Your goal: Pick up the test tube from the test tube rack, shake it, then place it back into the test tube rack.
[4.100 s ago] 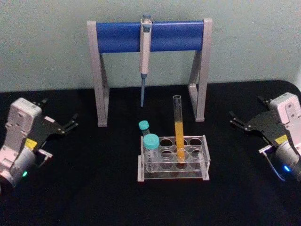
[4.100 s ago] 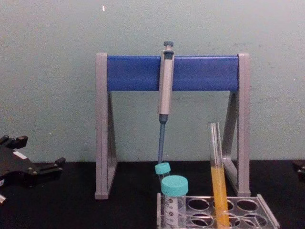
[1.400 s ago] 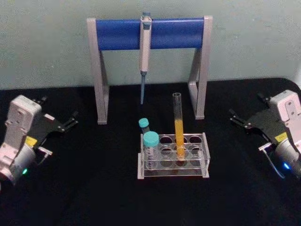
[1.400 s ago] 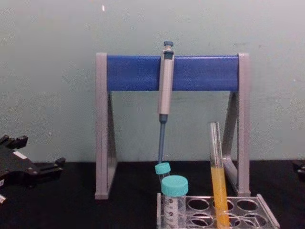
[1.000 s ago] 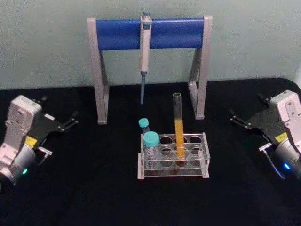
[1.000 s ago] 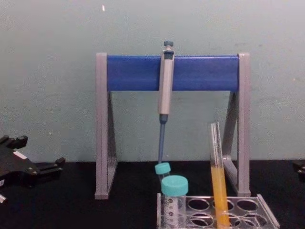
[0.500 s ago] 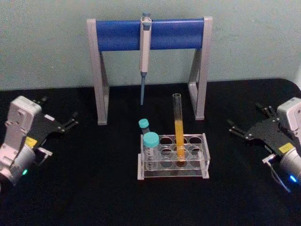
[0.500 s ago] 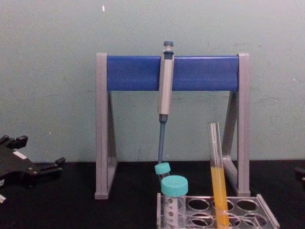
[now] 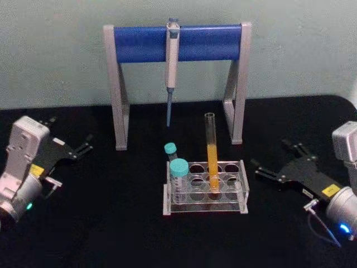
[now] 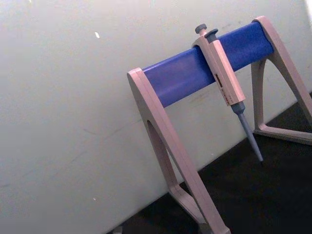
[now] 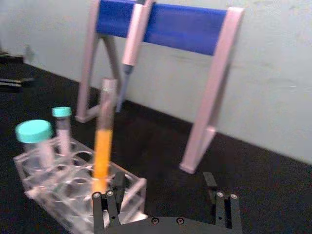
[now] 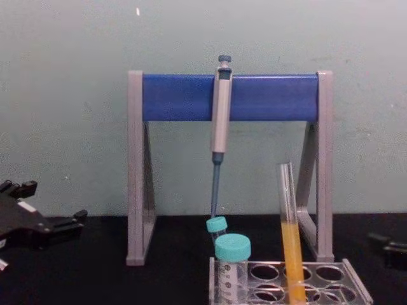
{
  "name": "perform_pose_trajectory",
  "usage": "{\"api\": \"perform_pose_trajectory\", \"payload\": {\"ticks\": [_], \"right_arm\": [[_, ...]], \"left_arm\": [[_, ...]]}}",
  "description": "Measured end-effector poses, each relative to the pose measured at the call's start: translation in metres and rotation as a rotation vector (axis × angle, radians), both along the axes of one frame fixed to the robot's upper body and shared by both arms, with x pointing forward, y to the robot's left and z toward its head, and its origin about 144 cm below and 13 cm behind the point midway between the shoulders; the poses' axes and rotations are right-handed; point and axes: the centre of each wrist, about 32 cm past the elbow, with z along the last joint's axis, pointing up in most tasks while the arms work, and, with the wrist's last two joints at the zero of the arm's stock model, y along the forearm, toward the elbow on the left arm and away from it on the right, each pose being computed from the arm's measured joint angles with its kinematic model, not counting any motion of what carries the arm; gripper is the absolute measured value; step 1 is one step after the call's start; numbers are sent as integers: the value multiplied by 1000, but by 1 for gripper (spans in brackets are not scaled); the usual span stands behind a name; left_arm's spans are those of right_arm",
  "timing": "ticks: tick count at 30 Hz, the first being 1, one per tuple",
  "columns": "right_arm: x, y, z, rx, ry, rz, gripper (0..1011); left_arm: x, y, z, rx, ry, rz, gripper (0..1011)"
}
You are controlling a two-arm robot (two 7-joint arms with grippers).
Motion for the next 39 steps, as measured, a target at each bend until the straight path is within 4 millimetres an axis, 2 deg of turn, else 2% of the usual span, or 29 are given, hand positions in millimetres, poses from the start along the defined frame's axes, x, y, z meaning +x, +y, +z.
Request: {"api": "perform_pose_trajectory", "payload": {"ticks": [9, 23, 29, 39], "right_arm": [[10, 12, 11, 29, 45, 98, 1000], [45, 34, 22, 80, 141, 170, 1000], [61, 42, 23, 61, 165, 190, 1000], [75, 55, 20, 46, 205, 217, 1000]], "left_arm": [[0, 0, 0, 0, 0, 0, 1001], [0, 0, 0, 0, 0, 0, 1001], [0, 0, 0, 0, 0, 0, 1001], [0, 0, 0, 0, 0, 0, 1002]]}}
